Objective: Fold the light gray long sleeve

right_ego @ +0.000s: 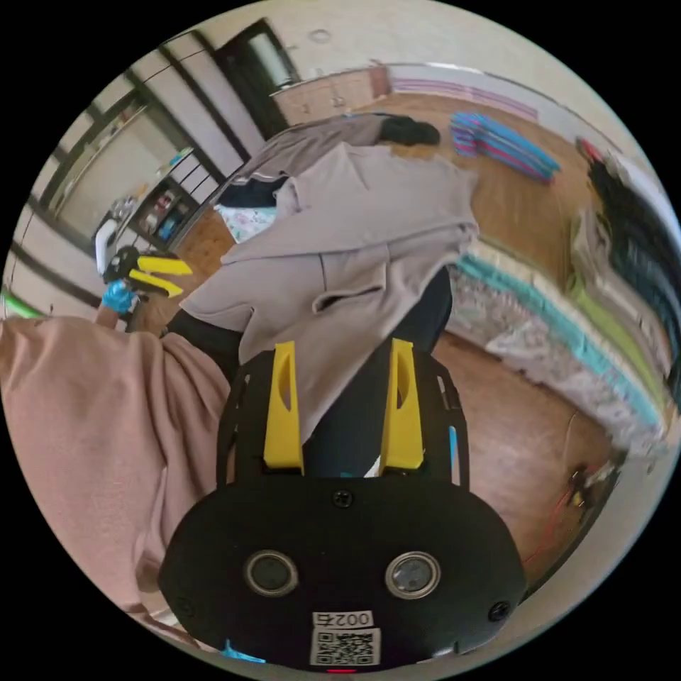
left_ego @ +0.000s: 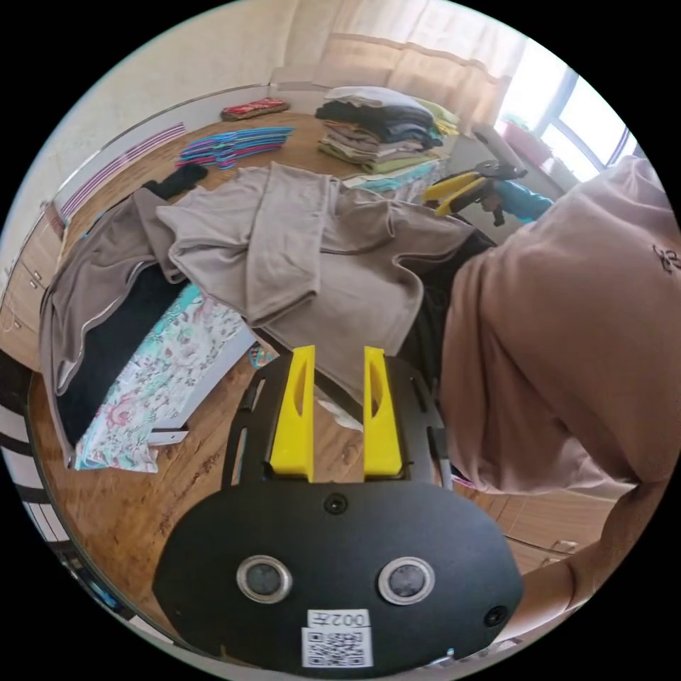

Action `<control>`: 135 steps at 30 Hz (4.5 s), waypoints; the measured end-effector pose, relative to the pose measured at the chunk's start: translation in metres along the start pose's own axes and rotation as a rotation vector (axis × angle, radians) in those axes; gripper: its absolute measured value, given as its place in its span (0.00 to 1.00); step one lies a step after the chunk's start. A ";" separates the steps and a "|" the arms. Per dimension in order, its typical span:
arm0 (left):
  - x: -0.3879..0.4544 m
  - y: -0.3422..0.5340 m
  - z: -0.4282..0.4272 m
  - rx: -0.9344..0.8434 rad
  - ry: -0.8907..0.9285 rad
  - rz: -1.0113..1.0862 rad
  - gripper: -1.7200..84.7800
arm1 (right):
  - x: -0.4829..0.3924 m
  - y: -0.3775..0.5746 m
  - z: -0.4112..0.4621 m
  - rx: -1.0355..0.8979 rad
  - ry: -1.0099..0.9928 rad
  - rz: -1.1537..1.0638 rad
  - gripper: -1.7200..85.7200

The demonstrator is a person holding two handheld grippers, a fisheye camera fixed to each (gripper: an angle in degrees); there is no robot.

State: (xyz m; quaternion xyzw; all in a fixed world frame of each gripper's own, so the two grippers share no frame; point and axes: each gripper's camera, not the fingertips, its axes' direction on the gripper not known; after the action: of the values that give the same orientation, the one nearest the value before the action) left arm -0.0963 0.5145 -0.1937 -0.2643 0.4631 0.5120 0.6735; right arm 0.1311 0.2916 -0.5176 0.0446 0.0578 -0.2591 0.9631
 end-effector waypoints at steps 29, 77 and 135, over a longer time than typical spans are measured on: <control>0.096 -0.011 -0.010 0.017 -0.115 -0.006 0.00 | -0.024 0.019 -0.056 0.036 0.215 -0.102 0.01; 0.163 -0.235 0.014 0.267 -0.562 -0.837 0.01 | -0.306 -0.229 -0.040 0.508 0.259 -0.123 0.01; 0.122 -0.073 -0.088 0.360 -0.772 -1.193 0.01 | -0.512 0.069 0.266 -0.043 -0.072 -1.070 0.12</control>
State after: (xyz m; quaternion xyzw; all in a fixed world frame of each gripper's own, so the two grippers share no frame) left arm -0.0531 0.4709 -0.3490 -0.1574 0.0470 0.0306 0.9859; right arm -0.2510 0.5730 -0.1814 -0.0196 0.0449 -0.7140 0.6985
